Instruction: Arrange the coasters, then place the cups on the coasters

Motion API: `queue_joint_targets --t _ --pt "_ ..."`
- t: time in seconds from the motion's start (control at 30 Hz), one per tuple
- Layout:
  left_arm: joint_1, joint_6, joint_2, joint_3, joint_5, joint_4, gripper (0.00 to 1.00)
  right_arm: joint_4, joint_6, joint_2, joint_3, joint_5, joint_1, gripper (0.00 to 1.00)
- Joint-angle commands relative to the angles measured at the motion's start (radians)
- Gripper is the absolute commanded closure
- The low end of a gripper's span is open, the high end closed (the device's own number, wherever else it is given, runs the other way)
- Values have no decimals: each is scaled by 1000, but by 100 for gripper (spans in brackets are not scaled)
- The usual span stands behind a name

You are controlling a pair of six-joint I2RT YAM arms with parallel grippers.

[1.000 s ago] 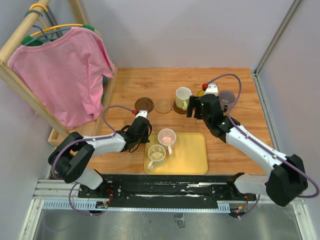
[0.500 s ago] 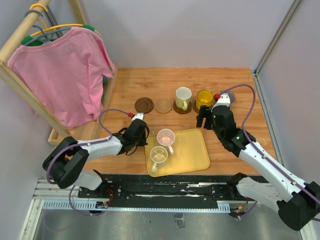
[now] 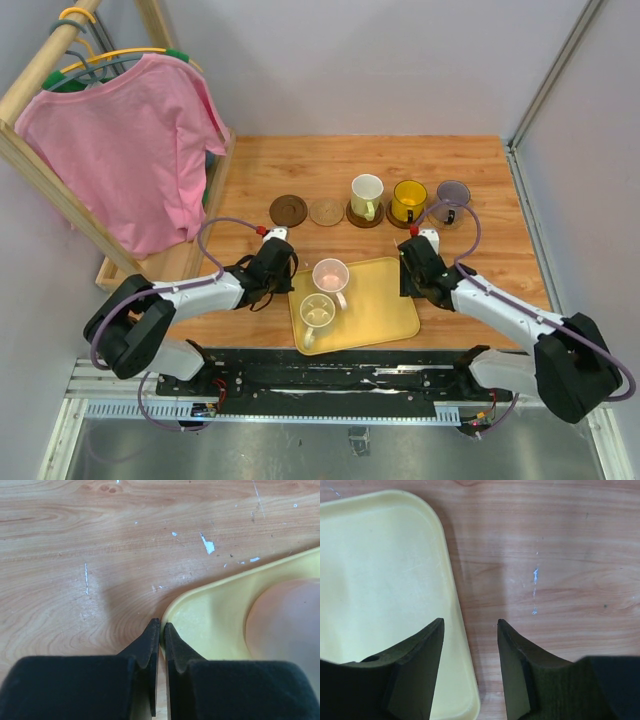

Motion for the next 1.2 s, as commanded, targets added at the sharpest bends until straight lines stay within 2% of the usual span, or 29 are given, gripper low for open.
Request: queue_joint_targets --t 0.0,0.23,0.5,0.83,1.07,1.1,1.17 --pt "6 30 1 -28 13 -170 91 35 37 44 -5 -12 15 52" --pt "5 25 -19 -43 12 -165 90 85 47 123 -28 -58 -6 63" --pt "6 24 -26 -37 -2 -151 83 52 75 88 -60 -127 -5 99" --pt "6 29 -7 -18 -8 -124 81 -116 160 -83 -99 -107 62 99" --pt "6 36 9 -13 -20 -117 81 -182 206 -123 -98 -99 103 99" --pt "6 36 8 -11 -22 -116 81 -191 209 -125 -93 -88 108 95" --pt "6 36 -1 -9 -26 -114 74 -220 207 -128 -70 -56 120 78"
